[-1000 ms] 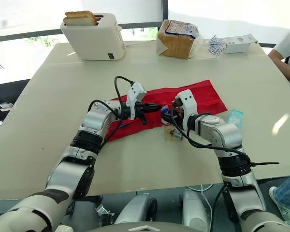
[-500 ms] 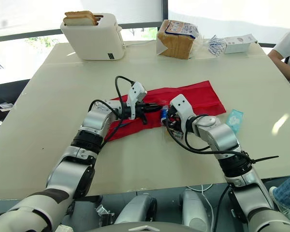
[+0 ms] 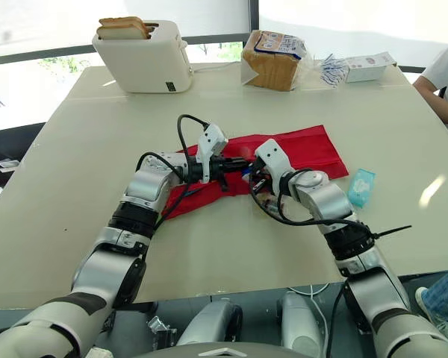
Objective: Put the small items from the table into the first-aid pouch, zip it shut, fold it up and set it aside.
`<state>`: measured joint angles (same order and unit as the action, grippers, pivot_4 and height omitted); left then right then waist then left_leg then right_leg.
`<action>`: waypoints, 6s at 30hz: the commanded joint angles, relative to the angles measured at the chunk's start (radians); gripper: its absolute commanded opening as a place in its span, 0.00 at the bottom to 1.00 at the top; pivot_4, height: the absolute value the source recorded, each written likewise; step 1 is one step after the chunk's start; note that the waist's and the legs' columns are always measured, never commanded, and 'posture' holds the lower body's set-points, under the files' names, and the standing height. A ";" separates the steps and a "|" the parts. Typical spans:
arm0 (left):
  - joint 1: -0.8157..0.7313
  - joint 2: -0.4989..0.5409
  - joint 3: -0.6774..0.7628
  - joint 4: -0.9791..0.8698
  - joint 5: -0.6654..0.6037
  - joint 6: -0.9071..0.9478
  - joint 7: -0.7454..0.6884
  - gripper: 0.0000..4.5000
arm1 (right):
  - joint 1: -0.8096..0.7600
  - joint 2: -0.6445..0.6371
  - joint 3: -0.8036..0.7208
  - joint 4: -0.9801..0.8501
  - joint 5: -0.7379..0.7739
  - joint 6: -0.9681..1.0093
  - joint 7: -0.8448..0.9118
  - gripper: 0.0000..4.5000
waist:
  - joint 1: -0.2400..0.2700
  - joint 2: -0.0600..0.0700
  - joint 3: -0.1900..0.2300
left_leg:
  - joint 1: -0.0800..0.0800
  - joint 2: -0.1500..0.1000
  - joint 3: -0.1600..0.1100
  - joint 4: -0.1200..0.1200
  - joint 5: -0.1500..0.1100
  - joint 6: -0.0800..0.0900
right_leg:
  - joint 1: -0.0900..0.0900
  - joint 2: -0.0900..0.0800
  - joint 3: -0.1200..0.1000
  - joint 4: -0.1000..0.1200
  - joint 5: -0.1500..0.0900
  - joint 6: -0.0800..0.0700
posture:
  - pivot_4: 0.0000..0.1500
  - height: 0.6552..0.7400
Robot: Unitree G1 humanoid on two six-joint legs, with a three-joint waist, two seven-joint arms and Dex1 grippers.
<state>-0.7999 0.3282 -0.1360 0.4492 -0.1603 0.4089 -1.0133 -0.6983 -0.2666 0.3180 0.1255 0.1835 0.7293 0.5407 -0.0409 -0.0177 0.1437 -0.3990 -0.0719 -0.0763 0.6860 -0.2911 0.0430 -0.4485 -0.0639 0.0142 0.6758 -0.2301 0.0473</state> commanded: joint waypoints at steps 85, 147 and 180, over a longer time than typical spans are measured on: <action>-0.037 0.008 -0.043 0.172 0.130 -0.406 -0.068 0.00 | 0.324 -0.657 -0.231 -0.285 0.114 -0.047 0.397 0.26 | 0.054 0.001 0.003 | 0.001 0.001 -0.003 0.003 -0.001 0.002 | 0.009 0.000 -0.004 -0.010 0.002 0.002 | 1.00 1.00; 0.037 -0.058 -0.039 0.013 0.055 -0.199 0.000 0.00 | -0.192 0.321 -0.636 0.027 0.162 0.634 -0.513 0.01 | -0.001 0.005 0.001 | 0.000 0.000 -0.001 -0.001 0.000 0.000 | 0.000 0.001 0.000 -0.002 0.003 -0.001 | 1.00 1.00; -0.098 0.061 -0.050 0.308 0.127 -0.441 -0.081 0.00 | 0.773 -0.534 -0.908 -1.017 0.518 0.236 0.318 0.99 | 0.042 0.004 0.002 | 0.001 0.001 -0.001 0.001 0.000 0.001 | 0.004 0.002 -0.002 -0.007 0.003 0.000 | 1.00 1.00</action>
<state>-0.8767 0.3800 -0.2046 0.7585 -0.0381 -0.0145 -1.0909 0.0781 -0.7912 -0.5266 -0.8550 0.6823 0.9876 0.8370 0.0006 -0.0138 0.1454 -0.3979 -0.0710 -0.0777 0.6868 -0.2916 0.0442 -0.4433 -0.0621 0.0122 0.6687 -0.2267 0.0469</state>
